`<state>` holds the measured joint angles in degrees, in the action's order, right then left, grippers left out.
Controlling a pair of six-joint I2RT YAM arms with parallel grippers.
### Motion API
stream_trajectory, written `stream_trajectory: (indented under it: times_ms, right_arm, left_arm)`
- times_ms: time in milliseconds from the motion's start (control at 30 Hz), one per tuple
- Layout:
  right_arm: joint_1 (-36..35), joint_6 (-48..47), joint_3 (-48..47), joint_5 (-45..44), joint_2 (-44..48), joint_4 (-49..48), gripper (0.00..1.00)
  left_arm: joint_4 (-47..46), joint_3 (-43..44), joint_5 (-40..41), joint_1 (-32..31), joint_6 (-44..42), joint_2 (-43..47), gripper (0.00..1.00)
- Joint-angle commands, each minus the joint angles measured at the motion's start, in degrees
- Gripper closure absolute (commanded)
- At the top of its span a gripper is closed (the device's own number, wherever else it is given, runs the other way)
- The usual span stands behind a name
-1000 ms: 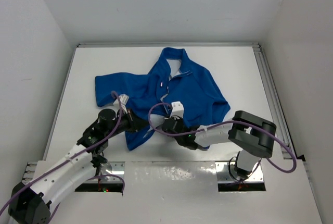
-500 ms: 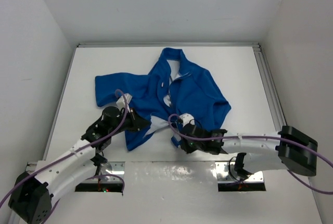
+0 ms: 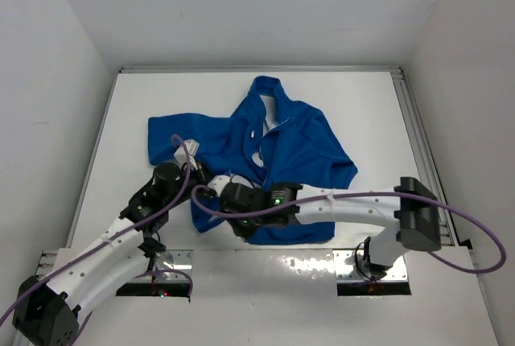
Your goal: Zip up the jacket
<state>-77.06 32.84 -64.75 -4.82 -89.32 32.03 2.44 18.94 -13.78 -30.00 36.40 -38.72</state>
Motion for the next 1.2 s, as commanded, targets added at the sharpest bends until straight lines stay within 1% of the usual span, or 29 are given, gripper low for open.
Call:
stream_trajectory:
  times_ms: [0, 33, 67, 100, 133, 167, 200, 233, 267, 300, 333, 367, 400, 433, 467, 533, 633, 667, 767, 800, 833, 867, 967, 1033, 1100, 1167]
  right_arm:
    - [-0.29, -3.31, -6.44, 2.43, -7.09, 3.66, 0.84]
    - [-0.46, -2.61, -4.96, 3.32, -7.53, 2.61, 0.69]
    - [-0.46, -1.91, -0.07, 4.54, -6.14, 1.21, 0.57]
    - [-0.46, -0.34, 2.15, 4.64, -4.74, -0.03, 0.44]
    - [-0.38, 0.64, 4.35, 4.21, -2.9, -0.21, 0.41]
    - [-0.38, 1.78, 8.55, 2.2, 2.34, -1.43, 0.39]
    - [-0.46, 4.49, 10.76, 0.88, 5.44, -2.4, 0.38]
    - [-0.38, 5.91, 12.87, -0.61, 8.34, -3.54, 0.4]
    - [-0.38, 7.22, 16.55, -3.33, 13.42, -5.64, 0.48]
    - [-0.46, 9.76, 18.15, -4.83, 15.3, -7.14, 0.73]
    - [-0.38, 10.66, 21.65, -5.28, 16.62, -8.72, 0.83]
    - [-0.38, 11.45, 23.25, -6.16, 17.42, -10.65, 0.93]
    - [-0.38, 12.41, 24.14, -9.65, 17.34, -13.55, 0.99]
    - [-0.46, 12.08, 24.93, -10.29, 16.73, -14.97, 1.0]
    - [-0.46, 11.64, 26.94, -10.82, 16.11, -19.33, 1.0]
    - [-0.46, 11.46, 28.88, -14.06, 13.65, -23.22, 1.0]
    - [-0.46, 10.93, 30.29, -16.97, 11.72, -29.29, 0.92]
    - [-0.46, 10.15, 30.73, -17.15, 11.62, -32.96, 0.86]
    - [-0.46, 9.52, 32.05, -18.64, 11.27, -37.21, 0.74]
    - [-0.46, 9.09, 32.06, -19.0, 9.88, -39.39, 0.63]
    - [-0.46, 9.08, 31.88, -19.0, 9.87, -39.41, 0.63]
    - [-0.46, 9.78, 31.62, -18.48, 8.39, -39.24, 0.6]
    - [-0.55, 12.24, 31.61, -16.81, 5.83, -40.9, 0.59]
    - [-0.73, 12.95, 32.05, -16.98, 4.86, -41.08, 0.59]
    - [-1.34, 14.09, 32.4, -19.26, 4.33, -39.51, 0.59]
    - [-1.69, 14.44, 32.67, -18.91, 4.59, -39.15, 0.59]
  left_arm:
    - [3.26, 4.34, 3.76, 0.64, -1.77, 1.98, 1.0]
    - [4.49, 4.79, 4.37, 0.73, -2.03, 2.24, 1.0]
    - [5.29, 4.44, 4.72, 0.64, -1.95, 2.85, 1.0]
    - [5.12, 3.66, 5.42, 0.64, -1.34, 4.17, 1.0]
    - [4.51, 2.95, 5.43, 0.73, -1.07, 4.7, 1.0]
    - [3.72, 2.08, 5.26, 0.73, -0.98, 4.79, 1.0]
    - [3.8, 2.07, 4.65, 0.64, -1.16, 4.01, 1.0]
    - [3.8, 2.07, 4.03, 0.73, -1.42, 3.39, 1.0]
    - [3.19, 1.63, 3.07, 0.64, -1.51, 2.6, 1.0]
    - [2.49, 1.28, 2.71, 0.64, -1.42, 2.34, 1.0]
    - [1.09, 1.01, 2.27, 0.64, -1.25, 2.16, 1.0]
    - [0.73, 1.19, 2.09, 0.64, -1.25, 1.81, 1.0]
    - [0.64, 1.54, 1.57, 0.64, -1.59, 1.11, 1.0]
    - [0.47, 1.89, 1.3, 0.64, -1.69, 0.93, 1.0]
    - [-0.41, 1.72, 1.13, 0.64, -1.6, 1.01, 1.0]
    - [-1.47, 0.84, 1.04, 0.64, -0.81, 1.19, 1.0]
    - [-1.47, 0.49, 0.42, 0.64, -0.98, 1.1, 1.0]
    - [-1.38, 0.22, 0.6, 0.64, -0.81, 1.54, 1.0]
    - [-1.38, -0.48, 0.6, 0.64, -0.54, 1.72, 1.0]
    - [-1.21, -0.57, 0.51, 0.64, -0.72, 2.15, 1.0]
    - [-1.29, -0.83, 0.51, 0.64, -0.72, 2.16, 1.0]
    - [-1.47, -1.09, 0.6, 0.64, -0.46, 2.33, 1.0]
    - [-1.21, -0.84, 0.42, 0.56, -0.63, 1.89, 1.0]
    - [-1.47, -1.36, 0.42, 0.64, -0.46, 2.16, 1.0]
    - [-1.47, -1.28, 0.42, 0.64, -0.19, 2.42, 1.0]
    - [-0.6, -0.57, 0.6, 0.64, -0.98, 2.16, 1.0]
